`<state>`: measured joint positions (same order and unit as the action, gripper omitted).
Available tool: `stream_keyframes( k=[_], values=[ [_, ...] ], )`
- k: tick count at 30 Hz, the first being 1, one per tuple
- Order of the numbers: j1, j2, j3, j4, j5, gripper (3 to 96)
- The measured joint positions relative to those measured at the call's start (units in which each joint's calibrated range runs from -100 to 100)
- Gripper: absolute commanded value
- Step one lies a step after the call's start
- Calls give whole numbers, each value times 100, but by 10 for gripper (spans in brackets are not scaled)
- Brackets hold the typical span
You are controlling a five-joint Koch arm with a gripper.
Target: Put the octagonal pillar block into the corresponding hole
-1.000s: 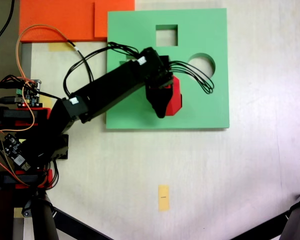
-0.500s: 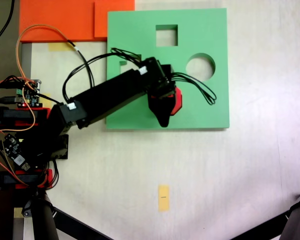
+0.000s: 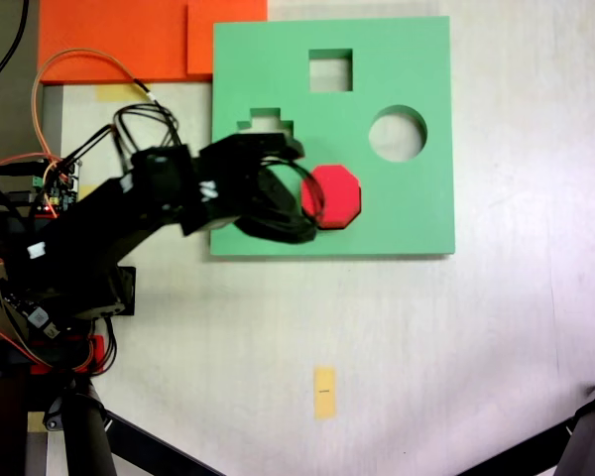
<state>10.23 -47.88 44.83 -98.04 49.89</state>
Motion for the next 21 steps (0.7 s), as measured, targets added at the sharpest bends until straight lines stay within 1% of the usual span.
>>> stream_keyframes(
  k=[4, 8, 10, 12, 14, 18, 21],
  values=[
    [-186, -1272, 0, 450, -1123, 546],
    [-547, -2052, 10, 1488, -3018, 546],
    [-728, -2148, 10, 1733, -3580, 546],
    [-928, -2216, -363, 1801, -3868, 544],
    [-991, -2449, -1205, 1821, -4005, 546],
    [-1079, -3557, -4341, 2359, -4151, 544],
    [-1109, -4829, -7389, 3740, -4264, 536]
  ],
)
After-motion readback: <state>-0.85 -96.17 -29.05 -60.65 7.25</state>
